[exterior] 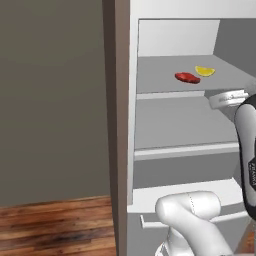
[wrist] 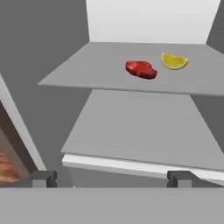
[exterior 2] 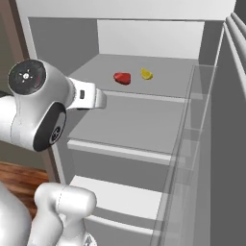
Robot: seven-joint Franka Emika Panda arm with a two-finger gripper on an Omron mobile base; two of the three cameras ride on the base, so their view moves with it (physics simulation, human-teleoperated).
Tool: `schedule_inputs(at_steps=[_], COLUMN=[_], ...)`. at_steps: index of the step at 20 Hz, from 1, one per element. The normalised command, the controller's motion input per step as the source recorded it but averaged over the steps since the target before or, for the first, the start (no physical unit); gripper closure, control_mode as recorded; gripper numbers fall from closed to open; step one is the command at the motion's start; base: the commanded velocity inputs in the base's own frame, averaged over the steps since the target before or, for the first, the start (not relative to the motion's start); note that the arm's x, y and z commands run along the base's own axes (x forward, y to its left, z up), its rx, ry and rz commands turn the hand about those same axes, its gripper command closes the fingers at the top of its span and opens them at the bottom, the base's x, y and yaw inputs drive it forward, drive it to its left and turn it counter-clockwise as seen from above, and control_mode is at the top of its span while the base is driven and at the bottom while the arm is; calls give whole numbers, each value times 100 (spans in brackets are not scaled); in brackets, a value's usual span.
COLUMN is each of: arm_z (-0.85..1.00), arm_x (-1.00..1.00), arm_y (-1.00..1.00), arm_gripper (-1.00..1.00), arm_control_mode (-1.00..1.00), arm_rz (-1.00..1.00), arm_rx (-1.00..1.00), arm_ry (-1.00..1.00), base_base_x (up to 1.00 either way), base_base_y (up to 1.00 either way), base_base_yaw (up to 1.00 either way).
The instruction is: Take the cheese, steak, and lemon wedge from the fridge and place them on the plate on the dining counter to create an appetizer plate.
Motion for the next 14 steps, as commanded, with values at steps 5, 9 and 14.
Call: schedule_inputs(at_steps=[5,9,14], arm_z=[9,11,12], arm_x=[44,55,56], arm_y=[-9,-2,-1], arm_gripper=[-100,-100,-100], arm_control_mode=[-100,-100,-100], arm_rz=[0,0,0], arm_rx=[0,0,0], arm_ry=[3,13,14], base_base_x=[0,0,0], base_base_y=[0,0,0], base_base_yaw=[0,0,0])
